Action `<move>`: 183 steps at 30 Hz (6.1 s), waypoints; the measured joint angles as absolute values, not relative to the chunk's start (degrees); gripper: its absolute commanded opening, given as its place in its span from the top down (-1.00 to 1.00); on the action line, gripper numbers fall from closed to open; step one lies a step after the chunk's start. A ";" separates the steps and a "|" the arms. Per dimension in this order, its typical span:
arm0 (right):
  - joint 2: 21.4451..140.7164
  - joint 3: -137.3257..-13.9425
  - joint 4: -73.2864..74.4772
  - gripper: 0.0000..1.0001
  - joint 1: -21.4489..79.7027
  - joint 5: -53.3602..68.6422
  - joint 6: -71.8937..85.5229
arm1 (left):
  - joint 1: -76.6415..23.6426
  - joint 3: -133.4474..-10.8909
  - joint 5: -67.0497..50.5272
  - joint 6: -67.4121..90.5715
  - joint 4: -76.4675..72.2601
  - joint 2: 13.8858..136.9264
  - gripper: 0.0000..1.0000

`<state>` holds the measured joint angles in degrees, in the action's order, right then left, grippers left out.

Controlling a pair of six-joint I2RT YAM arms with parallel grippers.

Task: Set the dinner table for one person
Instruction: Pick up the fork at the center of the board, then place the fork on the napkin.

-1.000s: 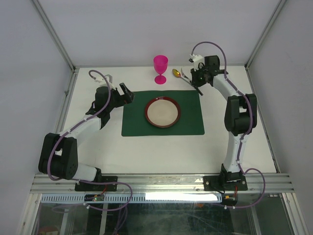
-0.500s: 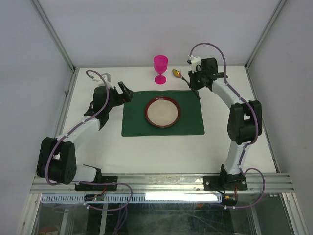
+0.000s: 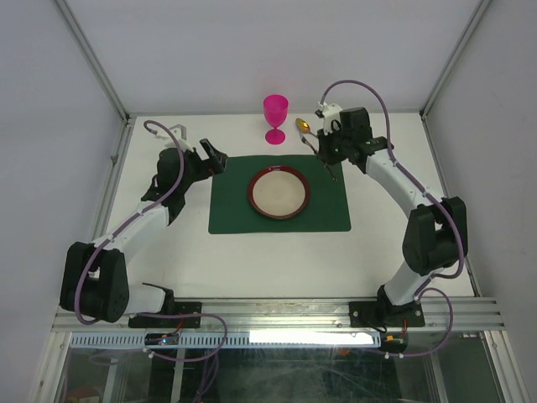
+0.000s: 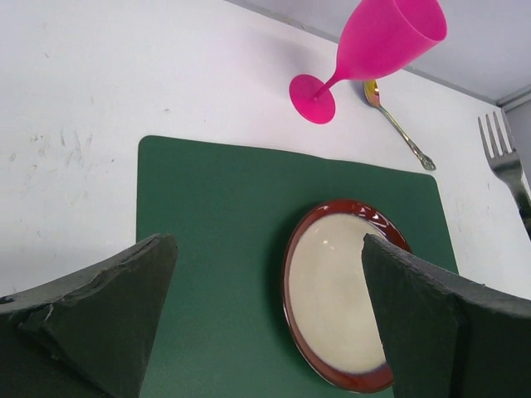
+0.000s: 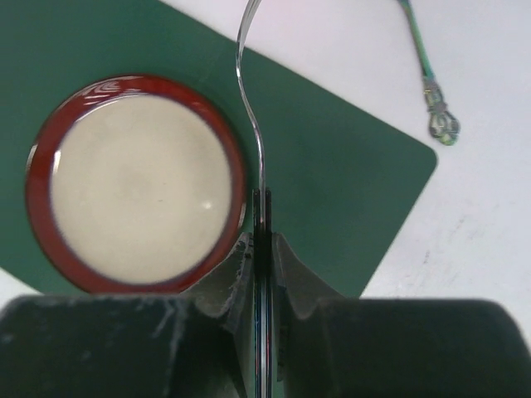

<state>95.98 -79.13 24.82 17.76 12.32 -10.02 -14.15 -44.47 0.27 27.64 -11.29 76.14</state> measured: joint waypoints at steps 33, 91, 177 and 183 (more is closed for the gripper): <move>112.68 -93.62 26.96 1.00 47.11 2.55 8.51 | -14.13 -43.16 16.36 26.39 -1.34 64.03 -0.98; 140.81 -124.49 47.03 1.00 55.70 -32.84 34.63 | -14.13 -38.46 32.40 32.45 5.34 49.89 -0.98; 108.53 -103.48 41.89 0.37 32.34 -36.25 21.54 | -17.26 -36.86 18.06 36.80 3.29 71.16 -0.76; 108.22 -100.18 41.45 0.37 30.63 -34.63 19.73 | -27.00 -48.97 21.56 36.53 8.03 82.21 -0.73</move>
<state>108.22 -100.18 41.45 30.63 -34.63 19.73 -27.00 -48.97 21.56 36.53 8.03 82.21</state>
